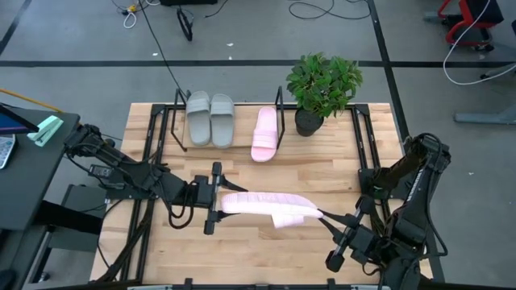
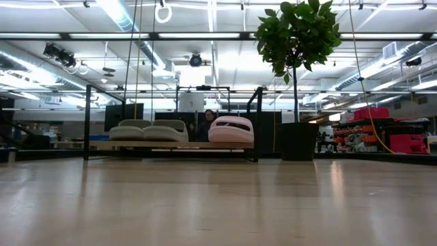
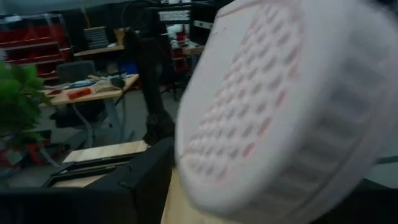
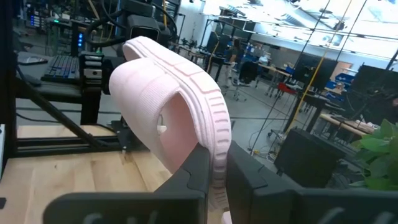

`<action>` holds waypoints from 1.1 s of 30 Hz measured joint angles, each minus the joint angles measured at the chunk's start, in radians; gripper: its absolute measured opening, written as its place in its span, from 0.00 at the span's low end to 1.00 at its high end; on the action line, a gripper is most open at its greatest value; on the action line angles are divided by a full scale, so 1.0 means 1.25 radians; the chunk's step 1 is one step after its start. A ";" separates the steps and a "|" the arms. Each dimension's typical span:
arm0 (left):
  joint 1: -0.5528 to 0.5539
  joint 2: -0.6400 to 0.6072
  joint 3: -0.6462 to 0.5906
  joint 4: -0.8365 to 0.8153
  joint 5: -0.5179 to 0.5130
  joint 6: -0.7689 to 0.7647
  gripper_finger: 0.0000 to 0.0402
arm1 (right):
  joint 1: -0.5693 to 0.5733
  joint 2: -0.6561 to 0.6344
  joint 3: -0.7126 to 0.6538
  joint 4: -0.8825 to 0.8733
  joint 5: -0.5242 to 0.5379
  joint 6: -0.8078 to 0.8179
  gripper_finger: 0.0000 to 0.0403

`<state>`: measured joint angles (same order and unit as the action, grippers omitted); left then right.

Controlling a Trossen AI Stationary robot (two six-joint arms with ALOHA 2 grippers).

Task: Pick and place slides into the shelf
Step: Put the pink slipper on the shelf

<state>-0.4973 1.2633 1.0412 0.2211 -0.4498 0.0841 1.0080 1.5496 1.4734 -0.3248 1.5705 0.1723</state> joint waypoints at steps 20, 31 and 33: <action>0.002 0.000 -0.003 0.263 -0.052 0.130 0.20 | -0.030 -0.002 0.000 -0.078 -0.068 0.158 0.07; 0.018 0.000 -0.001 0.398 0.037 0.149 0.26 | -0.146 0.003 -0.043 -0.084 -0.331 0.247 0.09; 0.021 0.000 -0.001 0.392 0.036 0.148 0.22 | -0.166 0.003 -0.056 -0.083 -0.375 0.261 0.11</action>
<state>-0.4710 1.2629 1.0397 0.7114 -0.4046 0.2685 0.8004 1.5532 1.4035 -0.4288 1.1015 0.4989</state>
